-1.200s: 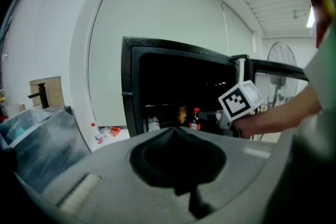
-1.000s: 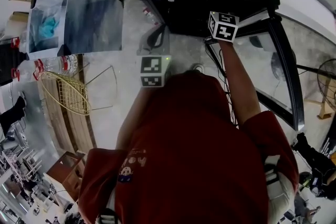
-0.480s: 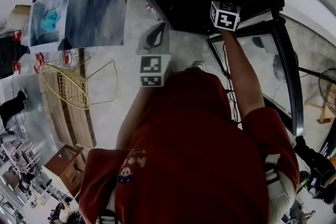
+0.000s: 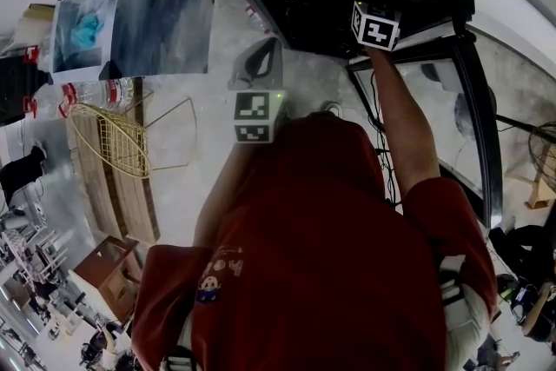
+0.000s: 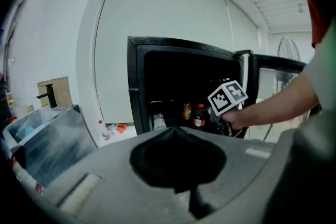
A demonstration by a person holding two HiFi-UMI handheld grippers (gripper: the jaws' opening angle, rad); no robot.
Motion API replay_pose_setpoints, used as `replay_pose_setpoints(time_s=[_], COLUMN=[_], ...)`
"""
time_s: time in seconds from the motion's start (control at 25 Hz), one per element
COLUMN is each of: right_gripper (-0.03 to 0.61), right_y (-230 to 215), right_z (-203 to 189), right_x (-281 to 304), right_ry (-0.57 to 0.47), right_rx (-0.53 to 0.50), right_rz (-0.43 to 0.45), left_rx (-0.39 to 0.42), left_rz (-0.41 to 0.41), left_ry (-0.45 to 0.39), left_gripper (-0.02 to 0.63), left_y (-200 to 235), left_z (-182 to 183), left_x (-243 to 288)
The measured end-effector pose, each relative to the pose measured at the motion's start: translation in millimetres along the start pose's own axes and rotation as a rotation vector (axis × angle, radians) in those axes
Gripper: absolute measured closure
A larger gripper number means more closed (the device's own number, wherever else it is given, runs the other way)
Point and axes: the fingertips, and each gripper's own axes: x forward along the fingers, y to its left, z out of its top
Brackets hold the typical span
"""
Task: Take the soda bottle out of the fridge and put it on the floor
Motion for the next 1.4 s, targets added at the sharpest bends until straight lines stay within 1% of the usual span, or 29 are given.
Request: replay_pose_setpoints(time_s=[0.08, 0.36, 0.76, 0.96, 1.4], right_gripper=[0.434, 0.439, 0.442, 0.445, 0.445], right_y=[-1, 0, 10, 7, 20], right_z=[1, 2, 1, -5, -20], right_x=[-1, -1, -7, -18, -57], right_ry=[-0.005, 0.000, 0.004, -0.018, -0.013], right_rx=[-0.007, -0.020, -0.068, -0.037, -0.018], right_rz=[-0.006, -0.010, -0.004, -0.023, -0.005], left_rx=[0.001, 0.000, -0.002, -0.004, -0.008], left_rz=[-0.001, 0.000, -0.004, -0.004, -0.032], left_ry=[0.001, 0.000, -0.005, -0.007, -0.003], left_gripper=[0.612, 0.614, 0.614, 0.614, 0.614], left_y=[0, 1, 2, 3, 0], left_z=[0, -1, -2, -1, -6], left_x=[0, -1, -4, -6, -9])
